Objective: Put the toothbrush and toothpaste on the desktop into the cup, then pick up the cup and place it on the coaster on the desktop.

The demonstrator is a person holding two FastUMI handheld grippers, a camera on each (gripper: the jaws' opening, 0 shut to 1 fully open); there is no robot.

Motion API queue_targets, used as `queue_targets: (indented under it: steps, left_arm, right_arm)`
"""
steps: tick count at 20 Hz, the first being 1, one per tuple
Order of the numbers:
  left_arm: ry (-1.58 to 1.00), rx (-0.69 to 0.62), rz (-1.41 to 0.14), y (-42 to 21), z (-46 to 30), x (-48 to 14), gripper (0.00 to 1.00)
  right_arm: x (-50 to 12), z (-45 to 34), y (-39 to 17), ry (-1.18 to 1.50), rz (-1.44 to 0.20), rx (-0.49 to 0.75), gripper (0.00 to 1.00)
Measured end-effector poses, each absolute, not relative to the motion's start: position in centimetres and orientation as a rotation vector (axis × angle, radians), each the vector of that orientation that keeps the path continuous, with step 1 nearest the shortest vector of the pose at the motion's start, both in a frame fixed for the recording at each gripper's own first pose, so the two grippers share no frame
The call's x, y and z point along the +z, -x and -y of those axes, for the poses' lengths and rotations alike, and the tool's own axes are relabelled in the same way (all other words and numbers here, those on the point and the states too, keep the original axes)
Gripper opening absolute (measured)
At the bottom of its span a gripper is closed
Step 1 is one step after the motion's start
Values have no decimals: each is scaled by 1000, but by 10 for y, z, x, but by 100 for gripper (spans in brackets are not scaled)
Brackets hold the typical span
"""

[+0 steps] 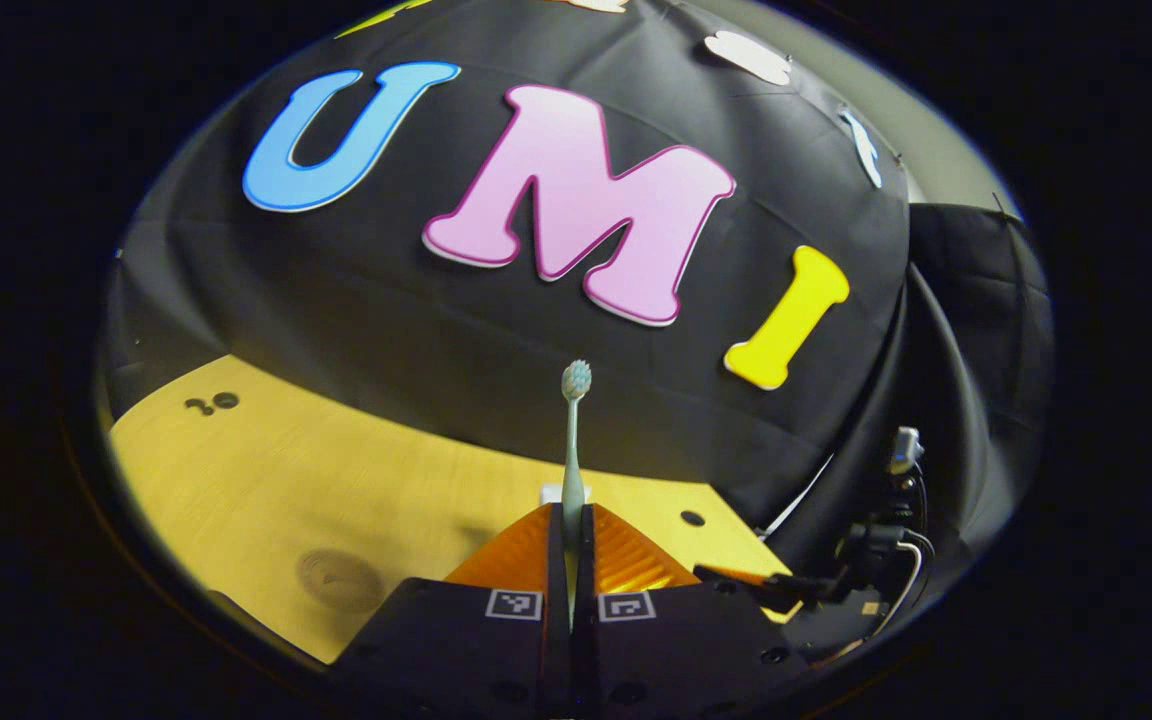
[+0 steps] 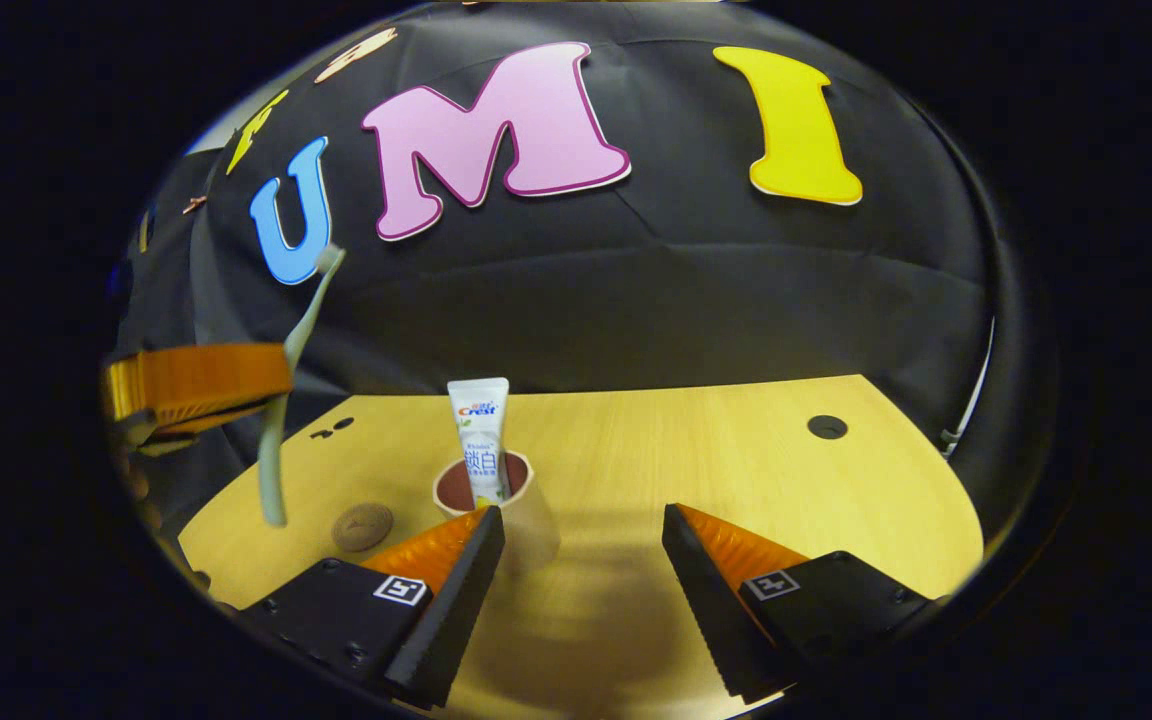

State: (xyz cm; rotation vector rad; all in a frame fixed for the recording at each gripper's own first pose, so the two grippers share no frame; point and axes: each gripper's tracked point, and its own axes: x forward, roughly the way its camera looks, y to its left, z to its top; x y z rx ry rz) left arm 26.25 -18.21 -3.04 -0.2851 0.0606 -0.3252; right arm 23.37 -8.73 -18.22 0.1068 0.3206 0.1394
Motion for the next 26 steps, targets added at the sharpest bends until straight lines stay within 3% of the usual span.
queue_targets:
  steps: [11, 21, 26]
  left_arm:
    - [174, -386, 127, -345, 235, -54, 6]
    - [110, -377, 191, -350, 243, -94, 9]
    - [131, -348, 154, -346, 233, -116, 18]
  right_arm:
    - [-193, 111, -189, -86, -413, 122, 98]
    - [-222, 123, -177, -89, -482, 83, 98]
    - [-232, 117, -174, -66, -498, 101, 98]
